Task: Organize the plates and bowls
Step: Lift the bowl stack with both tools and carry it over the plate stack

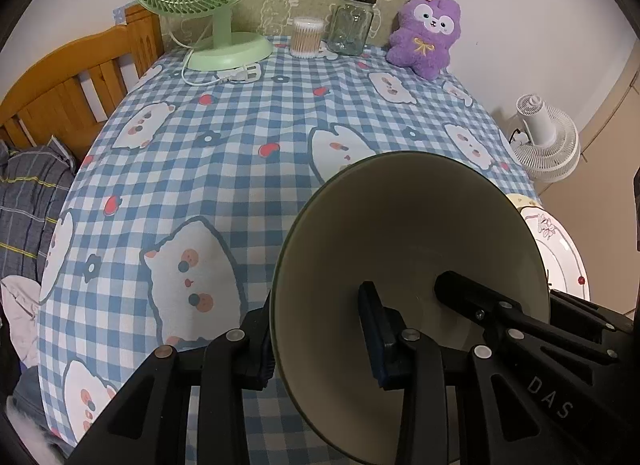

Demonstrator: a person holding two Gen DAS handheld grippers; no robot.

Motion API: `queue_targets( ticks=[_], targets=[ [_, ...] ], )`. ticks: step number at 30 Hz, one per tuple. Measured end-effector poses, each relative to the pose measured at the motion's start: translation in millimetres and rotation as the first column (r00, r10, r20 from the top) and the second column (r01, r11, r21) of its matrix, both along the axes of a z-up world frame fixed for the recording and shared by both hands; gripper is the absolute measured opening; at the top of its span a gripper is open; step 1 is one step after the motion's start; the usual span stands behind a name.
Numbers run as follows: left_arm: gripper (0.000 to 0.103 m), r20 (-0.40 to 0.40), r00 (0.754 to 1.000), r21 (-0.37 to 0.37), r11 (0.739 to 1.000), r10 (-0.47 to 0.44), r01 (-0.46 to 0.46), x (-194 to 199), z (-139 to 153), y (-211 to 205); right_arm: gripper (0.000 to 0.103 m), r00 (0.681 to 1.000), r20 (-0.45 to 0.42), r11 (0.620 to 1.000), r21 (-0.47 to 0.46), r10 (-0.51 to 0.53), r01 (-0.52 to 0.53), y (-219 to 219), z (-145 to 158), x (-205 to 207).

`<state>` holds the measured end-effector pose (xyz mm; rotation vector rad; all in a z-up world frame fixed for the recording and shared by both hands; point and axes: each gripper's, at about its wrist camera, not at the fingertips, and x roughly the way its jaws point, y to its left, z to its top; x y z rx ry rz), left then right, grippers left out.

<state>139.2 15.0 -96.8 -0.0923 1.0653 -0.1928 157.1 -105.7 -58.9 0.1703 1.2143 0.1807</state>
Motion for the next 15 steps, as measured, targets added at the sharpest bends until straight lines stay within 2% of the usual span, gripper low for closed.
queue_targets(
  ticks=[15],
  targets=[
    [0.036, 0.044, 0.999, 0.01, 1.0, -0.012, 0.012, -4.5, 26.8, -27.6, 0.027, 0.999, 0.042, 1.0, 0.012, -0.019, 0.018, -26.5, 26.9, -4.9]
  ],
)
